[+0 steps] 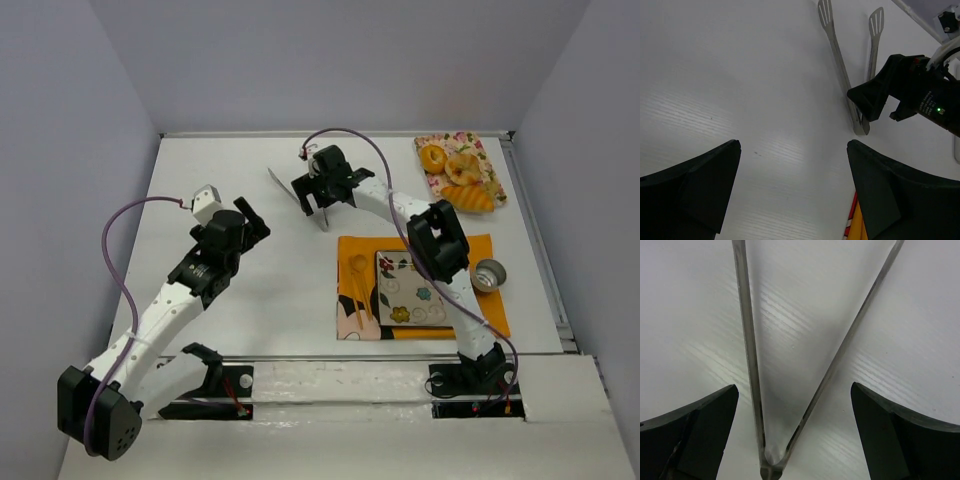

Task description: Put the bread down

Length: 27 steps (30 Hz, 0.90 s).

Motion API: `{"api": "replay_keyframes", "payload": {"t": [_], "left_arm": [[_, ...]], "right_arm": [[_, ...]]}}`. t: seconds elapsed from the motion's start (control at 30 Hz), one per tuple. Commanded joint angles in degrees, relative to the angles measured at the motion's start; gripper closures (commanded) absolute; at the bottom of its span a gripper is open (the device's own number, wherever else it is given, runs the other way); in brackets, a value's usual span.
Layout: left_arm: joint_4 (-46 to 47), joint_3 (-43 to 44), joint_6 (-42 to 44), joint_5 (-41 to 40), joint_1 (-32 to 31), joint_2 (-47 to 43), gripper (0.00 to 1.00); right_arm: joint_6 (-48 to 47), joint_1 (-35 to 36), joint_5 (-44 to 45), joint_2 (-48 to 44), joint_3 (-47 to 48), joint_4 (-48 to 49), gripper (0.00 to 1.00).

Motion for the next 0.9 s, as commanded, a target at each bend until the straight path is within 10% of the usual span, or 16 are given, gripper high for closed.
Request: {"api": "replay_keyframes", "payload": {"t": [0.0, 0.43, 0.57, 0.63, 0.87], "left_arm": [[1.1, 2.8, -0.1, -2.5, 0.7, 0.1, 0.01], [1.4, 3.0, 0.7, -2.6, 1.9, 1.1, 0.01], [1.5, 3.0, 0.7, -2.1, 2.0, 1.0, 0.01], [1.6, 3.0, 0.7, -1.9, 2.0, 0.9, 0.01], [2.4, 3.1, 0.9, -0.8, 2.0, -0.5, 0.01]], "right_arm": [[-3.3, 0.3, -2.0, 4.4, 8.3, -5.7, 0.0], [1.5, 0.3, 2.0, 18.8, 24.0, -9.9, 0.01], [2.3, 0.3, 4.9, 18.7, 24.6, -10.3, 0.23], [2.7, 0.3, 5.8, 17.3, 24.3, -10.1, 0.5], [2.1, 0.3, 6.2, 5.1, 17.9, -7.0, 0.58]]}}
